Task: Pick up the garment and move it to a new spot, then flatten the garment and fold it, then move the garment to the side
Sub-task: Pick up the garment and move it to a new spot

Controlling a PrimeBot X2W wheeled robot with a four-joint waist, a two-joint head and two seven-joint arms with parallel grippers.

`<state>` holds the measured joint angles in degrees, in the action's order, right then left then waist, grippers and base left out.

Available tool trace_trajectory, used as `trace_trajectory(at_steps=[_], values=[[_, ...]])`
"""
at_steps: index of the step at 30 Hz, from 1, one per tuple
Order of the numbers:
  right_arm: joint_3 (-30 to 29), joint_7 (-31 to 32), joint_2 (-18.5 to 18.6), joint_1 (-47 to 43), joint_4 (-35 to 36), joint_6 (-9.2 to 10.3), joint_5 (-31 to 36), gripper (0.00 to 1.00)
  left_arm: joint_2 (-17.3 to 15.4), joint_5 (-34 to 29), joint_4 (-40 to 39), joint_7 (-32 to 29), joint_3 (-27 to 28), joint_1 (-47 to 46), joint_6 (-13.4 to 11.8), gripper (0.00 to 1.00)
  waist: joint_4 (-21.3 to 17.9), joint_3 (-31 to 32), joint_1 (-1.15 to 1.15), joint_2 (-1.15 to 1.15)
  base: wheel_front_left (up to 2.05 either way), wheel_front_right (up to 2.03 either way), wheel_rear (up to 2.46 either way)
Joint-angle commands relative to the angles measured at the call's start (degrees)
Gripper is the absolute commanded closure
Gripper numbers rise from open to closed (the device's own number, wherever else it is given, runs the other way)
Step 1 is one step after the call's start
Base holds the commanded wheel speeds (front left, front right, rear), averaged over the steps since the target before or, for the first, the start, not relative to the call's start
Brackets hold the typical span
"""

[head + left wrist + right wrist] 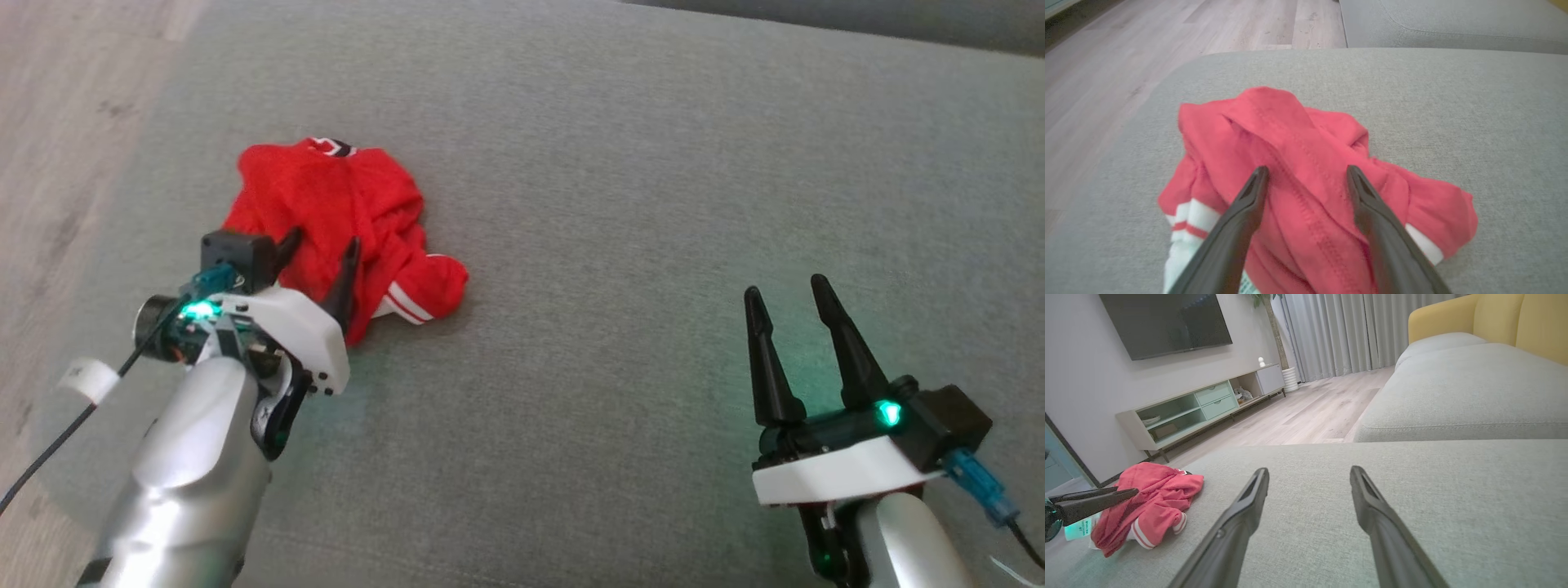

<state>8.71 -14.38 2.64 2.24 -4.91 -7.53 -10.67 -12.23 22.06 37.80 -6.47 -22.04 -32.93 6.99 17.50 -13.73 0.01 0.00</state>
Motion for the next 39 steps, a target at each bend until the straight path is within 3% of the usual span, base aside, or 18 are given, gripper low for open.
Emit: trace_trajectory(at_steps=[1,3,4,5,12,19,27,33,39], values=[[1.4,-0.6,0.2,1.6,1.8,0.04,-0.1,0.0,-1.5,0.2,-0.6,0.2,1.9,-3.2,-0.3,0.0,-0.8,-0.6,-0.01,0.0,0.0,0.0,0.0],[1.3,-0.6,0.2,1.5,1.8,0.04,-0.1,0.0,-1.1,0.8,0.8,0.1,1.5,-3.6,-0.1,0.0,-1.1,-0.7,-0.01,0.0,0.0,0.0,0.0],[1.3,-0.6,0.2,1.5,1.8,0.04,-0.1,0.0,-1.1,1.3,2.0,0.3,0.9,-4.0,0.1,0.27,-1.4,-0.8,-0.01,0.0,0.0,0.0,0.0],[1.3,-0.6,0.2,1.5,1.8,0.04,-0.1,0.0,-1.1,1.6,2.3,0.8,0.6,-4.2,0.2,1.0,-1.5,-0.8,-0.01,0.0,0.0,0.0,0.0],[1.7,-0.6,0.2,1.3,1.2,0.04,-0.6,0.0,-2.2,3.1,0.3,9.3,1.5,-6.8,0.4,1.0,-1.9,0.4,-0.01,0.0,0.0,0.0,0.0],[2.1,-0.6,0.2,1.1,0.9,0.04,-1.5,0.0,-4.7,6.8,-10.0,15.4,5.8,-11.1,0.4,1.0,-2.9,2.2,-0.01,0.0,0.0,0.0,0.0],[2.9,-0.6,0.2,1.6,1.3,0.04,-3.6,0.0,-7.9,7.6,-25.7,11.0,7.8,-15.8,-1.0,1.0,-6.3,2.0,-0.01,0.0,0.0,0.0,0.0],[3.6,-0.6,0.2,2.5,1.5,0.04,-4.9,0.0,-7.2,7.8,-33.6,6.7,6.1,-17.2,-2.1,1.0,-10.0,1.7,-0.01,0.0,0.0,0.0,0.0],[4.4,-0.6,0.2,3.1,1.6,0.04,-5.6,0.0,-5.7,7.7,-35.8,4.9,4.0,-17.7,-2.6,1.0,-14.1,1.7,-0.01,0.0,0.0,0.0,0.0]])
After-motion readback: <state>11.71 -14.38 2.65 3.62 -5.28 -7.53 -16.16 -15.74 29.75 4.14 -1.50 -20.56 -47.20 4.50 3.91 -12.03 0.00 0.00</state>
